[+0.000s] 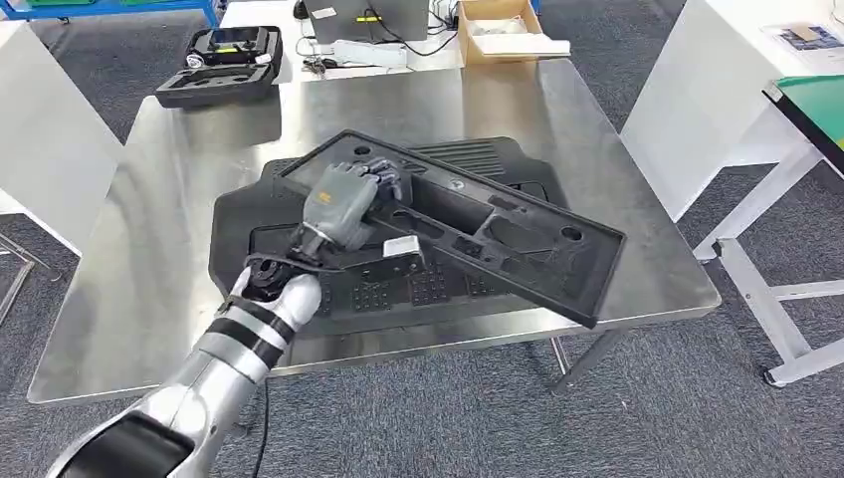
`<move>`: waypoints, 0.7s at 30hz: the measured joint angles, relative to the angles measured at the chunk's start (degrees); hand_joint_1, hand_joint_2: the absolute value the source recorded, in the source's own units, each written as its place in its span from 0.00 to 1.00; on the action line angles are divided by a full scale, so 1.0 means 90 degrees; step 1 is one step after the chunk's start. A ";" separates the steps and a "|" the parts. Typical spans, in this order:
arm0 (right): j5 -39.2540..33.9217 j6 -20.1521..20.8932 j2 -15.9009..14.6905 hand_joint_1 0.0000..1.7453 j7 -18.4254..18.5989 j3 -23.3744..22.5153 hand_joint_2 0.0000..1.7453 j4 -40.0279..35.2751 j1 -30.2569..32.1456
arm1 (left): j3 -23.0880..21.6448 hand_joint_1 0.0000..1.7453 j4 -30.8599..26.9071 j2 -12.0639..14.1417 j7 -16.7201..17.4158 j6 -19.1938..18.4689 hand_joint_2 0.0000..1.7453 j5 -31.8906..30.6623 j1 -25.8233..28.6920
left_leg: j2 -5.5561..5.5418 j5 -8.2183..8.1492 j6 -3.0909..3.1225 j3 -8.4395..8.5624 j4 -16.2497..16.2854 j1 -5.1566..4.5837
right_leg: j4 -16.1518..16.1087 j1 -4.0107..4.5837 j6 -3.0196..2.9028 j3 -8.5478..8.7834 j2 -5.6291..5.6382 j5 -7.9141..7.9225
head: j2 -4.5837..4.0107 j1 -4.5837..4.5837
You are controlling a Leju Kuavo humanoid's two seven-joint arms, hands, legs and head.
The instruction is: Take the parts from the cabinet and place them on the table.
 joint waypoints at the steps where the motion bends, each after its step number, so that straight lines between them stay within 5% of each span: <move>1: 0.0027 0.0007 0.0000 0.00 0.0014 0.0007 0.00 0.0000 0.0001 | -0.0022 1.00 0.0145 -0.0056 0.0034 0.0005 1.00 -0.0017 -0.0087 | 0.0000 0.0000 0.0000 -0.0001 0.0000 0.0000 | 0.0000 0.0000 0.0000 0.0000 0.0000 0.0000 | 0.0000 0.0000; 21: 0.0248 0.0141 0.0019 0.00 0.0036 0.0109 0.00 0.0000 -0.0030 | -0.0559 1.00 0.2068 -0.0858 0.0715 -0.0216 1.00 -0.0746 -0.1119 | -0.0006 0.0000 0.0001 -0.0004 0.0000 -0.0006 | 0.0000 -0.0005 0.0000 0.0000 -0.0003 0.0000 | 0.0000 -0.0002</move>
